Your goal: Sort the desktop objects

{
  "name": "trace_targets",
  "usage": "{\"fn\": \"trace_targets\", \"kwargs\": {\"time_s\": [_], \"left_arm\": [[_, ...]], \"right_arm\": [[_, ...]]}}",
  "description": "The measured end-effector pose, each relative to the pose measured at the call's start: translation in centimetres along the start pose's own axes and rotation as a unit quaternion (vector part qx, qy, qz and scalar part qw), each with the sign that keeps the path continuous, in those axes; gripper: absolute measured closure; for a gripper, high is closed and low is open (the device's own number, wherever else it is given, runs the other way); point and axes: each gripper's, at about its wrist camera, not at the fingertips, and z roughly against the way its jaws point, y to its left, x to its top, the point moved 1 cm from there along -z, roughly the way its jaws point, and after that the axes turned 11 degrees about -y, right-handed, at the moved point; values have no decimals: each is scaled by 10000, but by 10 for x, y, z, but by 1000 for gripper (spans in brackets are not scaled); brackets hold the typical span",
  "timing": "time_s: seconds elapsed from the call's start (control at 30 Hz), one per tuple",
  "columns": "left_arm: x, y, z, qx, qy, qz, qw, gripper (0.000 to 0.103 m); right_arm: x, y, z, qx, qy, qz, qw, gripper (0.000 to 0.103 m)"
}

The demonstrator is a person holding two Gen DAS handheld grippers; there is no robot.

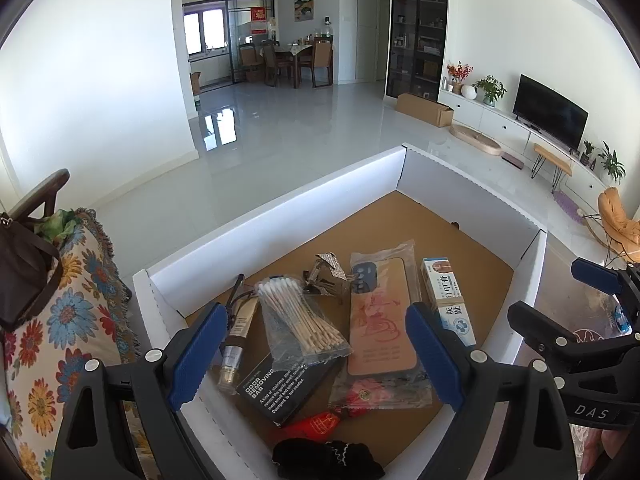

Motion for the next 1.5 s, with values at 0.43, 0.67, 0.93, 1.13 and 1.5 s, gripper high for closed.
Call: {"fn": "trace_targets", "kwargs": {"time_s": [0.43,0.67,0.93,1.13,1.5], "left_arm": [[-1,5,-2,46,55,94,9999,12],[-4,3,-2,-3,98,53,9999,12],[-5,7,0,153,116,19,9998,12],[-4,12,0,310,146,27,9994,12],[0,14,9,603,54,29,9982,12]], "right_arm": [[-1,1,0,-7,-32,47,10000,4],[-2,3,2,-56,-83,91,9999,4],[-2,4,4,-148,-138,187,9996,4],[0,5,7,-181,-208,236,9993,4],[0,6,10,-231,-261,292,9990,4]]}}
